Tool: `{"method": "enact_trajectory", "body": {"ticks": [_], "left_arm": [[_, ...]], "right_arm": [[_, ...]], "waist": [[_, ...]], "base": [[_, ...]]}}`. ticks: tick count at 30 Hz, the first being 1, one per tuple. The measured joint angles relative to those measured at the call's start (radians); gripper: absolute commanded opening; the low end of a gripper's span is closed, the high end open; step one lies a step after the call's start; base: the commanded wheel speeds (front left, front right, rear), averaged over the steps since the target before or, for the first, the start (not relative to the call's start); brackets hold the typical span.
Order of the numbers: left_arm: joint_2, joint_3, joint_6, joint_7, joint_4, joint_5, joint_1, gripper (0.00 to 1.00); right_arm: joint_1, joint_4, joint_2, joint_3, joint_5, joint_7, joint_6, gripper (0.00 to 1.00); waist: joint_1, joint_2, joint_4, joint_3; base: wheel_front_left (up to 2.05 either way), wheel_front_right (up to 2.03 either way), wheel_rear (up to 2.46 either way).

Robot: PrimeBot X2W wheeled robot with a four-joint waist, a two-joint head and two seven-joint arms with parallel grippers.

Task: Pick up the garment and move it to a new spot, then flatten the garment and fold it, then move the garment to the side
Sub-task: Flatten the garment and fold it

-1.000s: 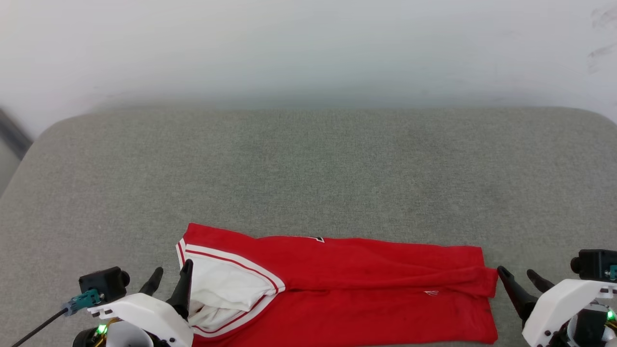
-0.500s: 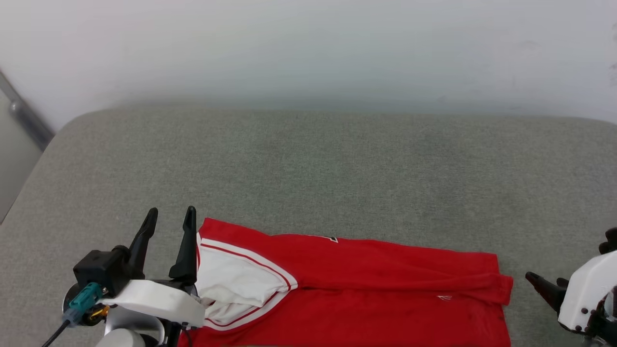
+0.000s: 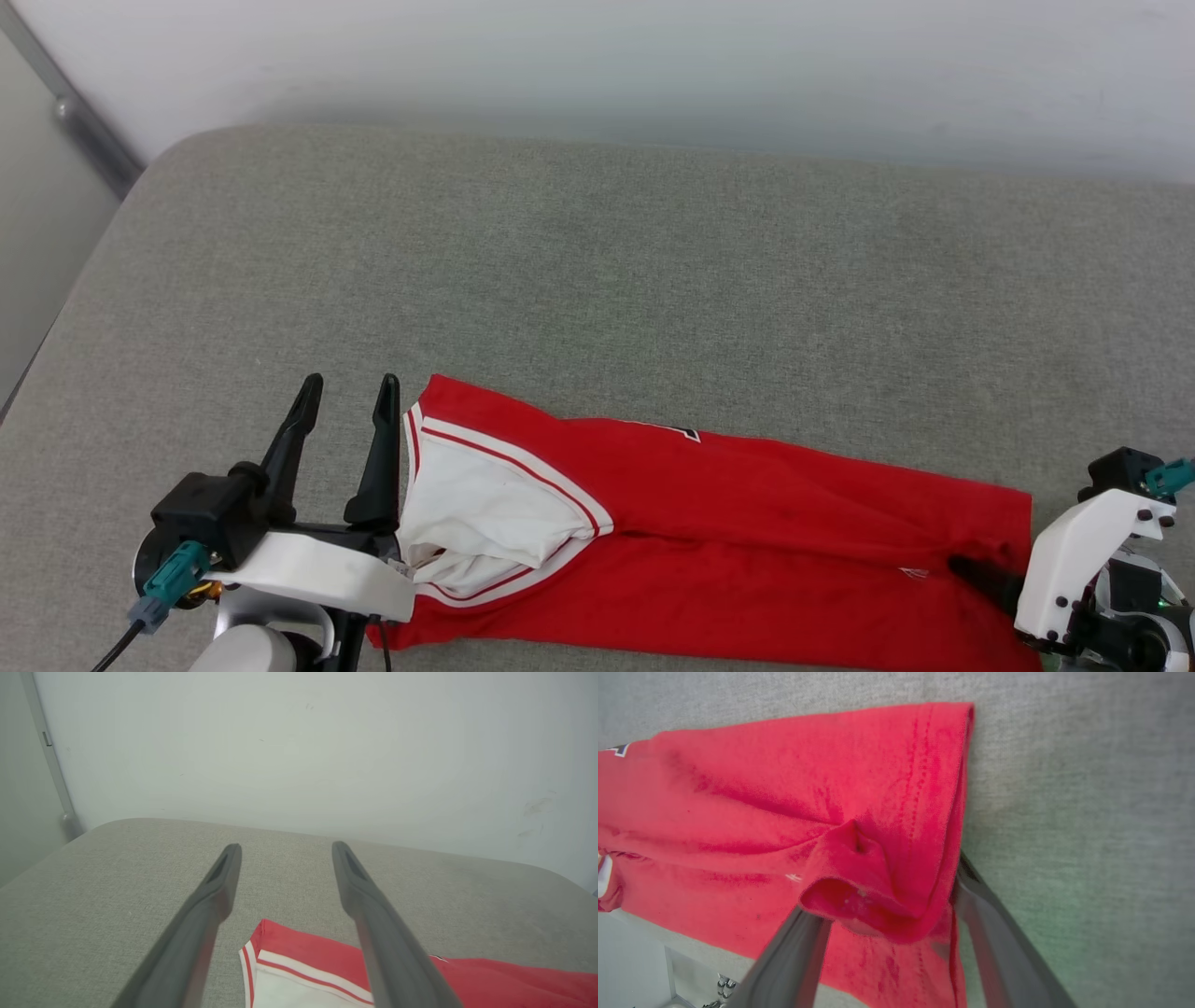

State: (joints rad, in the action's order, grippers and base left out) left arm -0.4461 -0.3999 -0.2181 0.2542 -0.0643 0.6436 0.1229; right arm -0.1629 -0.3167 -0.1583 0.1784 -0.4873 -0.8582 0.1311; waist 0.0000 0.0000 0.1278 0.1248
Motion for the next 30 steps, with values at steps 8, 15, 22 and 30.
{"method": "enact_trajectory", "body": {"ticks": [8, 15, 22, 30], "left_arm": [[0.003, -0.007, 0.002, 0.001, 0.025, -0.004, 0.002, 1.00], [-0.005, -0.010, -0.015, -0.009, 0.045, -0.003, -0.033, 1.00], [-0.014, -0.007, -0.035, -0.018, 0.050, 0.008, -0.077, 1.00], [-0.017, -0.004, -0.049, -0.022, 0.038, 0.012, -0.099, 1.00]], "right_arm": [[-0.016, -0.053, -0.012, -0.057, -0.042, 0.010, 0.000, 0.00], [-0.020, -0.050, -0.039, -0.107, -0.059, 0.044, 0.000, 0.00], [-0.027, -0.030, -0.095, -0.047, -0.051, 0.057, 0.000, 0.00], [0.008, 0.007, -0.112, 0.170, 0.001, 0.029, 0.000, 0.00]], "waist": [[0.0000, 0.0000, -0.001, -0.006], [0.0001, 0.0000, -0.022, -0.061], [0.0000, 0.0000, -0.051, -0.117], [0.0000, 0.0000, -0.086, -0.138]], "base": [[0.00, 0.00, 0.00], [0.00, 0.00, 0.00], [0.00, 0.00, 0.00], [0.00, 0.00, 0.00]]}}
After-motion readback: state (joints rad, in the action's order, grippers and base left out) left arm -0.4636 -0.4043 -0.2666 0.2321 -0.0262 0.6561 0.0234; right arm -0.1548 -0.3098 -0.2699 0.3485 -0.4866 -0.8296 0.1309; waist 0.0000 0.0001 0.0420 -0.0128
